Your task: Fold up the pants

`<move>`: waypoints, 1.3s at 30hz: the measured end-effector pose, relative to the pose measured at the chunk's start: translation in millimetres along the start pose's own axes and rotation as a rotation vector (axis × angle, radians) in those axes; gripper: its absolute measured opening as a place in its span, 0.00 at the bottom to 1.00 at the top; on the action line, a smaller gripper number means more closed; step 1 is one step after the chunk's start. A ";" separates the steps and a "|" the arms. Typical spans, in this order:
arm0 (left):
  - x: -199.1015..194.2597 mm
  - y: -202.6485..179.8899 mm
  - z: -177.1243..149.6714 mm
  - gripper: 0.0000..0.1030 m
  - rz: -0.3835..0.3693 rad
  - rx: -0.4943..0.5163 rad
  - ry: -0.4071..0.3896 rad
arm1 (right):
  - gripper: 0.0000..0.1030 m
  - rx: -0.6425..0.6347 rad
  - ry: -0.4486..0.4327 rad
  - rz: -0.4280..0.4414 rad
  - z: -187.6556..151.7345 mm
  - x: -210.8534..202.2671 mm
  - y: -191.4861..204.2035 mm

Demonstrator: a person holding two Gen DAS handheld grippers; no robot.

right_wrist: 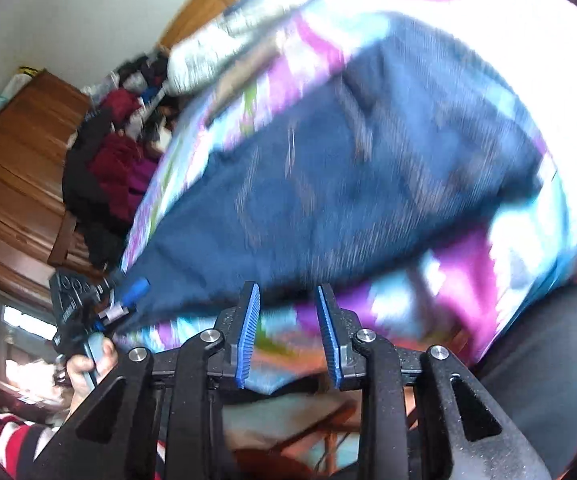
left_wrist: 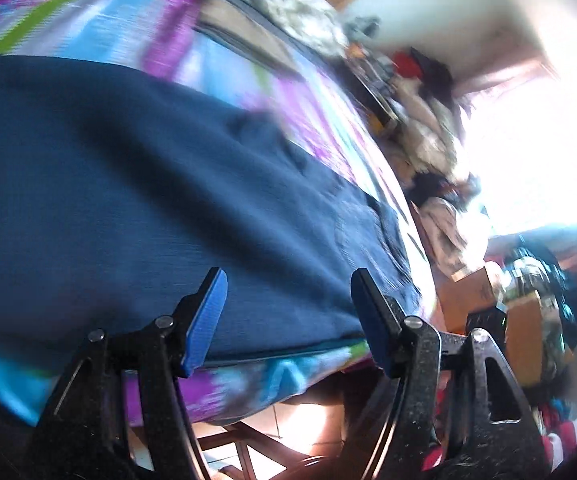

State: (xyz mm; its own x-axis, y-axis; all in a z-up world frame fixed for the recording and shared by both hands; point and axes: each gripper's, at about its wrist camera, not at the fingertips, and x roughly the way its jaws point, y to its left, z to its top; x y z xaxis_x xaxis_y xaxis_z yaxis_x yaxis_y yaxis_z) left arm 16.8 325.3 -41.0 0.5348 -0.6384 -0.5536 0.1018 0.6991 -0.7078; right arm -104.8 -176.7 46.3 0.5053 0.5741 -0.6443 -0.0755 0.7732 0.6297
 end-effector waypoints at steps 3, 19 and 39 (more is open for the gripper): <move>30.3 -18.0 0.8 0.63 -0.052 0.058 0.065 | 0.33 -0.061 -0.088 -0.072 32.1 -6.7 1.2; -51.1 63.5 -16.5 0.35 0.118 -0.074 -0.046 | 0.12 -0.035 -0.234 -0.447 97.8 -14.9 -20.3; -298.7 273.7 -95.1 0.72 0.361 -0.518 -0.860 | 0.28 -1.027 0.322 0.088 -112.3 241.2 365.8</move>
State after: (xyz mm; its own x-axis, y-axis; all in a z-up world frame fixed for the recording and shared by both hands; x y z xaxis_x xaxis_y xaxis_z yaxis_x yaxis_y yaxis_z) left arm -194.8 676.7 -111.1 0.8951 0.1627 -0.4151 -0.4417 0.4499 -0.7762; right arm -107.2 274.9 72.5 0.2246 0.5665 -0.7928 -0.8612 0.4960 0.1105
